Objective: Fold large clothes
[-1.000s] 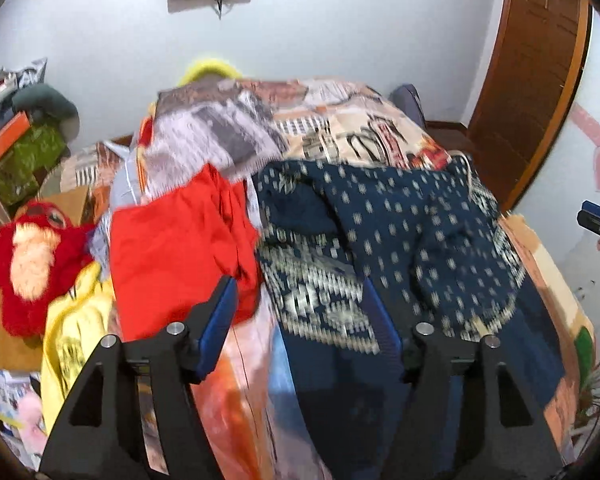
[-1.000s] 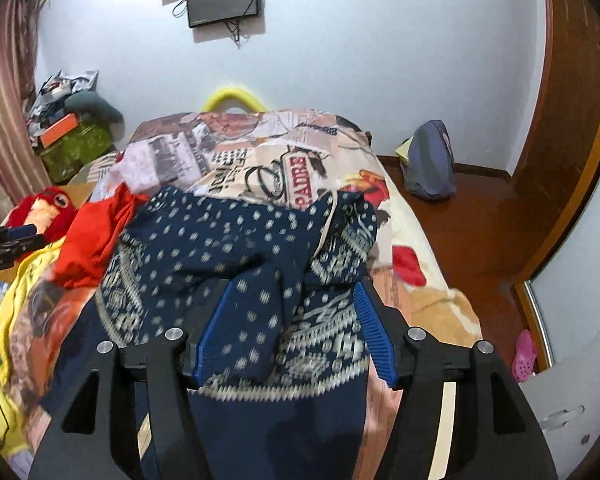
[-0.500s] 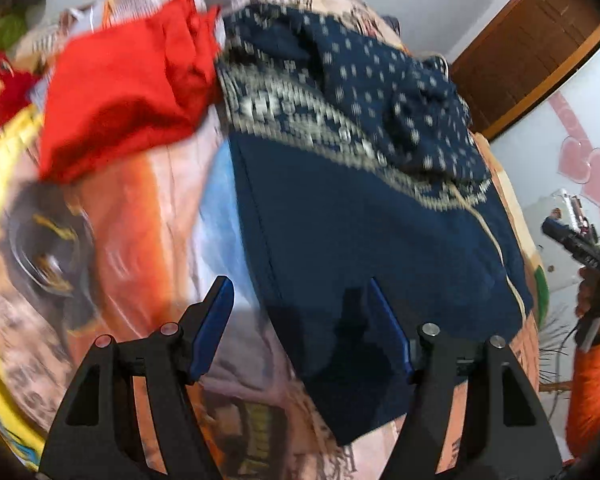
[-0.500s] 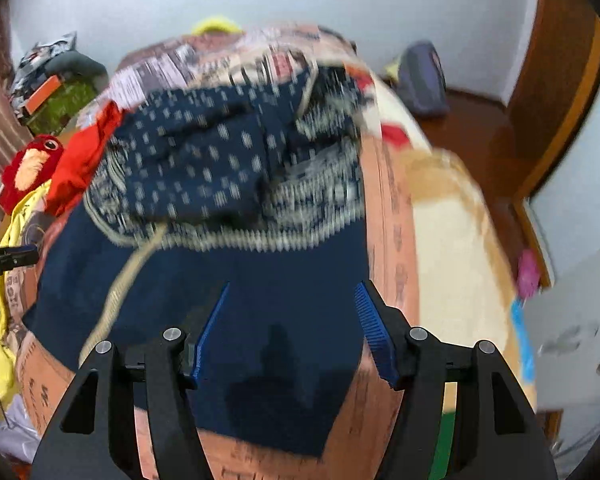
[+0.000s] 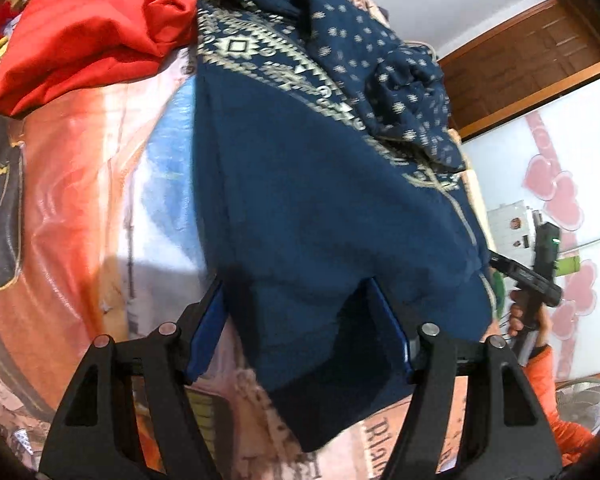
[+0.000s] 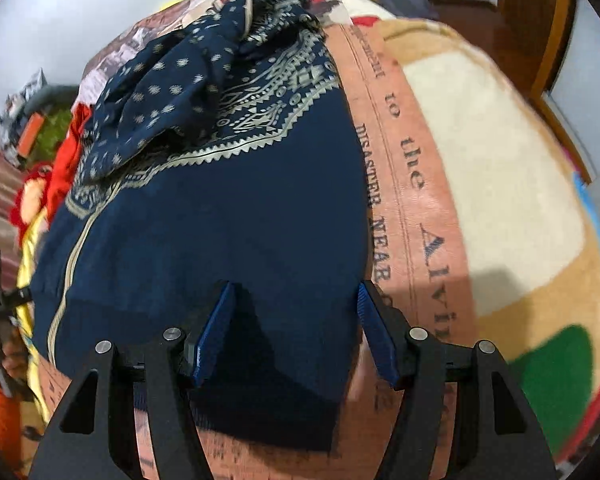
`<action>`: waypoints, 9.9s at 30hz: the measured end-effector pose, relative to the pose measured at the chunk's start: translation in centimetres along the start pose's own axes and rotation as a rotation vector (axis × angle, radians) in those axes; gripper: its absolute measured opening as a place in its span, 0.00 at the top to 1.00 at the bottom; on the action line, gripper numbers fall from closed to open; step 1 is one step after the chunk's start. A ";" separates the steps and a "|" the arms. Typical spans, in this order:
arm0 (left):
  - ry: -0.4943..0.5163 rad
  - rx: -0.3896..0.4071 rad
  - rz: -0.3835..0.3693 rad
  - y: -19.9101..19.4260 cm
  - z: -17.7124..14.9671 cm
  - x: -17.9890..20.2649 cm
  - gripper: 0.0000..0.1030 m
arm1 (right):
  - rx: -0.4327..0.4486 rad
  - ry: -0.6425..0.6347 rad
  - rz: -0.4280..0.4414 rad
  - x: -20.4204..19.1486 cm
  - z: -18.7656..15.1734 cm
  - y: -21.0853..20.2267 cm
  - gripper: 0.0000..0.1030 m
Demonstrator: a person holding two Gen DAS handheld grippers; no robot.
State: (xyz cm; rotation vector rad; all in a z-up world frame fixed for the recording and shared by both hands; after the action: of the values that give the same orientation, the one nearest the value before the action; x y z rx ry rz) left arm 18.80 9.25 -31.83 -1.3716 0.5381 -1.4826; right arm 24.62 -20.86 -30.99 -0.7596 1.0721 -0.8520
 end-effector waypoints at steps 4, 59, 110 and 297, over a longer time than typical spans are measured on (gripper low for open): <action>0.109 0.025 0.004 -0.3 -0.1 2.1 0.43 | 0.031 0.014 0.035 0.2 0.4 0.4 0.43; 0.219 0.221 0.458 2.4 27.6 -1.4 0.70 | 0.186 -0.092 -0.107 -3.8 26.3 3.2 0.71; 0.294 0.451 0.518 -2.8 36.8 3.3 0.42 | 0.360 -0.386 -0.046 -18.6 30.7 2.2 0.50; 0.398 0.317 0.397 -0.3 16.8 7.1 0.21 | 0.051 -0.265 -0.022 -9.1 13.7 4.6 0.28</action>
State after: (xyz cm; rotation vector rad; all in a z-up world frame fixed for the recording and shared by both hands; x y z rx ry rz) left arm 35.21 8.19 -23.96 -0.6771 0.7402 -1.4358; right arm 36.43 -9.15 -26.98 -0.8172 0.8059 -0.7700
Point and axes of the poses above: each gripper's, at about its wrist camera, not at the fingertips, and y roughly the way its jaws point, x to its right, z to its top, the point moved 8 cm from there along y, roughly the way its jaws point, and after that the axes turned 5 degrees about z, right-handed, at the moved point
